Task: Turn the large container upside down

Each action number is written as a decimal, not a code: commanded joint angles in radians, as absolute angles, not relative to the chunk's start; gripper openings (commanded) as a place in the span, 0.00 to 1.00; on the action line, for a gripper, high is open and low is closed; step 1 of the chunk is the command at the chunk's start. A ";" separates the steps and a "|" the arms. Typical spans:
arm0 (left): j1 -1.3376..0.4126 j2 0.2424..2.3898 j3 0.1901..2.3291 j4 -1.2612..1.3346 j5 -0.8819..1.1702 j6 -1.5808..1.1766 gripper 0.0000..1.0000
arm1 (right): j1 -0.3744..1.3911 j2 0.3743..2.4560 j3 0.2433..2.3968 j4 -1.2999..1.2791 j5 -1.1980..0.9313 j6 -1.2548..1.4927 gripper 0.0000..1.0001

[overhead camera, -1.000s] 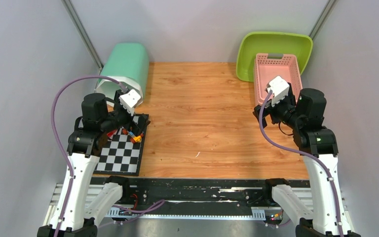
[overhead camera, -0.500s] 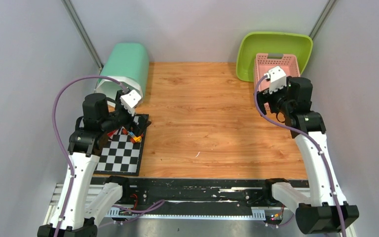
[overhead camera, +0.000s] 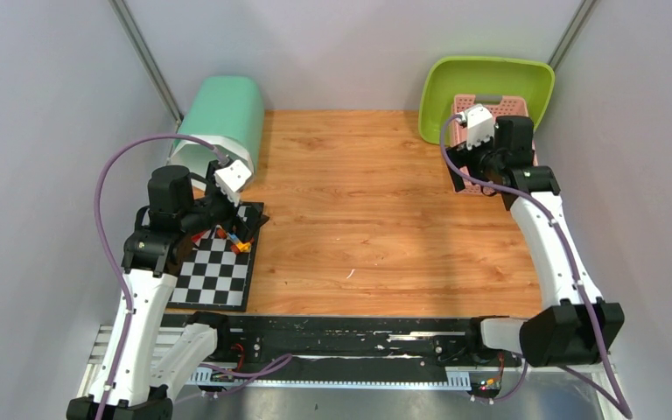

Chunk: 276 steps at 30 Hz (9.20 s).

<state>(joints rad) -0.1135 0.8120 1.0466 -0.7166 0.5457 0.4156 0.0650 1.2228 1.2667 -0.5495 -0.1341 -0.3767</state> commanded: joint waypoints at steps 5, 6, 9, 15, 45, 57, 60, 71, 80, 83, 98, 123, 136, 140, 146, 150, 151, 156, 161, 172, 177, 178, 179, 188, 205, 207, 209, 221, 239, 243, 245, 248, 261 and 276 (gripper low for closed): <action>-0.108 0.803 1.029 -0.701 0.573 0.428 1.00 | 0.061 1.362 1.341 -0.586 -0.117 -0.355 0.97; -0.107 0.804 1.028 -0.702 0.574 0.428 1.00 | 0.061 1.376 1.344 -0.586 -0.114 -0.357 0.97; -0.108 0.803 1.028 -0.703 0.577 0.429 1.00 | 0.060 1.424 1.360 -0.584 -0.099 -0.362 0.97; -0.107 0.802 1.025 -0.703 0.578 0.431 1.00 | 0.059 1.546 1.419 -0.577 -0.039 -0.362 0.96; -0.107 0.824 1.022 -0.705 0.581 0.437 1.00 | -0.029 1.835 1.500 -0.586 -0.094 -0.523 0.79; -0.107 0.825 1.020 -0.706 0.586 0.438 1.00 | -0.029 1.829 1.407 -0.633 -0.121 -0.666 0.76; -0.107 0.824 1.019 -0.706 0.586 0.438 1.00 | -0.033 1.823 1.388 -0.635 -0.117 -0.696 0.75; -0.107 0.825 1.018 -0.708 0.588 0.442 1.00 | -0.037 1.777 1.330 -0.635 -0.119 -0.744 0.67; -0.107 0.820 1.021 -0.710 0.589 0.442 1.00 | -0.037 1.695 1.265 -0.634 -0.119 -0.726 0.66; -0.108 0.817 1.019 -0.713 0.592 0.445 1.00 | -0.037 1.662 1.236 -0.631 -0.131 -0.724 0.65; -0.107 0.820 1.022 -0.717 0.597 0.446 1.00 | -0.037 1.557 1.120 -0.621 -0.134 -0.759 0.68; -0.108 0.831 1.024 -0.721 0.604 0.449 1.00 | -0.035 1.446 1.023 -0.644 -0.146 -0.759 0.66; -0.107 0.826 1.024 -0.721 0.606 0.450 1.00 | -0.010 1.419 1.089 -0.709 -0.167 -0.639 0.72; -0.107 0.824 1.024 -0.724 0.606 0.451 1.00 | 0.009 1.451 1.150 -0.725 -0.158 -0.562 0.74; -0.107 0.821 1.023 -0.723 0.606 0.453 1.00 | 0.054 1.548 1.246 -0.701 -0.057 -0.464 0.75; -0.107 0.819 1.021 -0.723 0.604 0.454 1.00 | 0.068 1.635 1.318 -0.669 0.015 -0.419 0.75; -0.107 0.818 1.021 -0.723 0.604 0.454 1.00 | 0.070 1.653 1.332 -0.663 0.034 -0.408 0.75; -0.107 0.817 1.020 -0.723 0.602 0.455 1.00 | 0.079 1.740 1.397 -0.659 0.062 -0.361 0.67; -0.107 0.821 1.018 -0.723 0.601 0.456 1.00 | 0.093 1.755 1.385 -0.665 0.051 -0.350 0.58; -0.108 0.827 1.018 -0.722 0.601 0.459 1.00 | 0.102 1.668 1.264 -0.718 -0.030 -0.397 0.36; -0.107 0.831 1.019 -0.722 0.603 0.457 1.00 | 0.115 1.621 1.221 -0.753 -0.061 -0.429 0.27; -0.107 0.831 1.020 -0.721 0.603 0.457 1.00 | 0.121 1.610 1.212 -0.758 -0.065 -0.436 0.26; -0.108 0.831 1.020 -0.721 0.603 0.457 1.00 | 0.129 1.601 1.206 -0.765 -0.070 -0.448 0.25; -0.108 0.832 1.022 -0.724 0.605 0.456 1.00 | 0.275 1.517 1.150 -0.817 -0.078 -0.515 0.24; -0.107 0.830 1.021 -0.725 0.604 0.458 1.00 | 0.512 1.603 1.200 -0.797 -0.117 -0.720 0.25; -0.108 0.828 1.022 -0.725 0.604 0.458 1.00 | 0.522 1.638 1.234 -0.795 -0.120 -0.751 0.25; -0.108 0.829 1.020 -0.724 0.604 0.458 1.00 | 0.534 1.680 1.272 -0.795 -0.124 -0.783 0.25; -0.107 0.833 1.018 -0.727 0.598 0.462 1.00 | 0.593 1.935 1.542 -0.789 -0.044 -0.924 0.26; -0.107 0.849 1.015 -0.725 0.579 0.464 1.00 | 0.604 2.215 1.894 -0.631 0.163 -1.083 0.28; -0.108 0.855 1.015 -0.723 0.573 0.465 1.00 | 0.604 2.306 2.029 -0.600 0.203 -1.048 0.30; -0.107 0.858 1.015 -0.724 0.572 0.465 1.00 | 0.603 2.354 2.100 -0.584 0.227 -1.035 0.31; -0.108 0.864 1.016 -0.723 0.569 0.463 1.00 | 0.603 2.415 2.179 -0.567 0.253 -1.044 0.35; -0.107 0.882 1.022 -0.727 0.569 0.464 1.00 | 0.604 2.450 2.239 -0.450 0.291 -1.098 0.53; -0.107 0.874 1.021 -0.728 0.568 0.466 1.00 | 0.606 2.185 2.174 -0.435 0.364 -0.990 0.88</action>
<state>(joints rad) -0.1135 0.8799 1.0241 -0.7143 0.5648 0.4587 0.5892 2.3615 2.1963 -0.4549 0.3069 -1.0657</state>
